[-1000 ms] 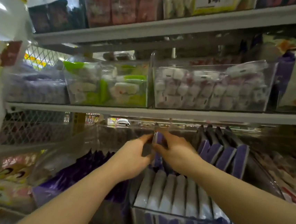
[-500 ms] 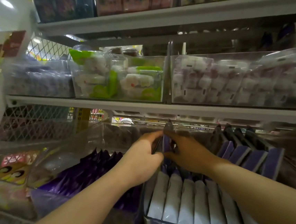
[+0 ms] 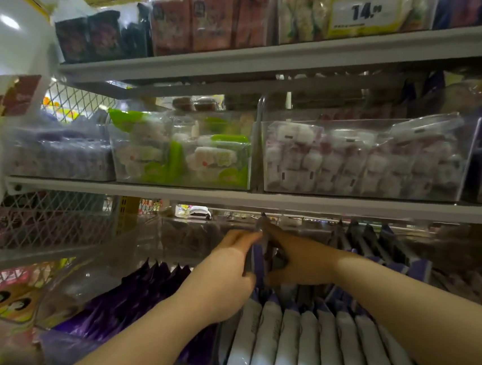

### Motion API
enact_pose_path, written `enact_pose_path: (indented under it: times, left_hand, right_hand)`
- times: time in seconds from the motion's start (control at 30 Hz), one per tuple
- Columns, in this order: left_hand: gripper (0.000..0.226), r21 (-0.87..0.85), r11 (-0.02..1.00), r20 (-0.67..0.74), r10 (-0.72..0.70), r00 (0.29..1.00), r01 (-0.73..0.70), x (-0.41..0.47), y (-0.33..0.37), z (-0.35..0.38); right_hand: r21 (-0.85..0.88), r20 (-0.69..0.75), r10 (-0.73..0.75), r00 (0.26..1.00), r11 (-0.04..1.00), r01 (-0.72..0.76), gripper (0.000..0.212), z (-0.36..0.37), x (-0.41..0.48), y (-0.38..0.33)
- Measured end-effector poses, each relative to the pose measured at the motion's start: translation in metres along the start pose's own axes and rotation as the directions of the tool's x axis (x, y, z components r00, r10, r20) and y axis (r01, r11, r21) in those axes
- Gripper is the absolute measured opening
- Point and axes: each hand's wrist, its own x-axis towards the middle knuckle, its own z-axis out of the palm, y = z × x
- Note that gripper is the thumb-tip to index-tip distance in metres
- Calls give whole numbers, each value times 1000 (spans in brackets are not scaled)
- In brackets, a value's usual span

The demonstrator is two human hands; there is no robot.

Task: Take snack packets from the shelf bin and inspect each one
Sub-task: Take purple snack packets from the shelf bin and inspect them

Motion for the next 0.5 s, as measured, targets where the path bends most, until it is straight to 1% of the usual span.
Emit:
enact_pose_path:
  times: [0.07, 0.1, 0.2, 0.27, 0.33, 0.43, 0.5]
  left_hand:
    - [65, 163, 986, 17, 44, 999, -46, -1, 6, -3]
    - [62, 249, 966, 23, 66, 998, -70, -1, 9, -5]
    - [58, 433, 893, 35, 120, 992, -123, -1, 14, -8]
    - [61, 507, 850, 46, 136, 990, -141, 0, 15, -7]
    - [60, 554, 816, 58, 157, 986, -163, 2, 17, -5]
    - [60, 611, 756, 77, 239, 968, -235, 7, 21, 0]
    - [61, 655, 697, 128, 277, 952, -291, 12, 24, 4]
  right_hand:
    - [-40, 16, -23, 1000, 999, 24, 80, -14, -3, -2]
    - [-92, 16, -33, 999, 995, 35, 76, -20, -6, -2]
    - [-328, -25, -11, 1000, 945, 2, 59, -34, -20, -1]
    - [-461, -5, 13, 1000, 887, -14, 42, -40, -34, 0]
    - [-555, 67, 64, 996, 832, -16, 30, -42, -45, 2]
    - [-684, 157, 110, 981, 729, 28, 29, -37, -53, 2]
    - [-724, 183, 117, 976, 688, 53, 29, -35, -55, -1]
